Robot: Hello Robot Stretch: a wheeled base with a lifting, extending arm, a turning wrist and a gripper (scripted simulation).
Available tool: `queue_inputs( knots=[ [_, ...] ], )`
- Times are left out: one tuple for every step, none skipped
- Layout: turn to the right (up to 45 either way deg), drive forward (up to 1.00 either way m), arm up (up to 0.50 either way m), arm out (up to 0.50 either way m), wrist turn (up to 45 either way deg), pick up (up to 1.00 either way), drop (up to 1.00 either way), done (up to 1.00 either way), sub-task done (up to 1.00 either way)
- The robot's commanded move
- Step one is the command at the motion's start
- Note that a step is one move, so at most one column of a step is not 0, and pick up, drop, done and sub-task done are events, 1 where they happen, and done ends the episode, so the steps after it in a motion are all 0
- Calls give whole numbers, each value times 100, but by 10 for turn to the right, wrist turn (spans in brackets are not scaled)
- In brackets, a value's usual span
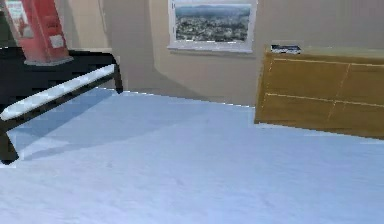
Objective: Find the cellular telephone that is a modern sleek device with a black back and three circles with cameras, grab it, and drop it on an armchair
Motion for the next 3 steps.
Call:
queue_inputs(
  knots=[
    [-120, 0, 0, 0, 0, 0, 0, 0, 0],
    [-30, 0, 0, 0, 0, 0, 0, 0, 0],
    [0, 15, 0, 0, 0, 0, 0, 0, 0]
  ],
)
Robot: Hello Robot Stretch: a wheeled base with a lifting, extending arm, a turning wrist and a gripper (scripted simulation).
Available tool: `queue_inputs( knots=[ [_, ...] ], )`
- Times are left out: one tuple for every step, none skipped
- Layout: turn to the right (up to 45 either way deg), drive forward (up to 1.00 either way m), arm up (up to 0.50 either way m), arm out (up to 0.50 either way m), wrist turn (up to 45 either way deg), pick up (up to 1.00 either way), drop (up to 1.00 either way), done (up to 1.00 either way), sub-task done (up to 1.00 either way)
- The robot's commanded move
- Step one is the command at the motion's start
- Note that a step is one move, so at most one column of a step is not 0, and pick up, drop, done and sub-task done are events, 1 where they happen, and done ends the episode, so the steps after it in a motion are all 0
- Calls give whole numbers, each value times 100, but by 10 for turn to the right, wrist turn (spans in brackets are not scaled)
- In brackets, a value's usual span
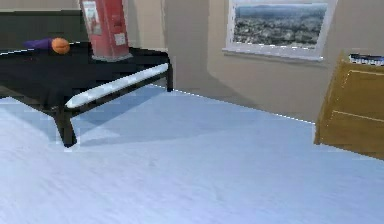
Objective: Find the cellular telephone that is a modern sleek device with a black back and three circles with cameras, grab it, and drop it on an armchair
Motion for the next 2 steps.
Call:
queue_inputs(
  knots=[
    [-450, 0, 0, 0, 0, 0, 0, 0, 0],
    [-60, 0, 0, 0, 0, 0, 0, 0, 0]
  ],
)
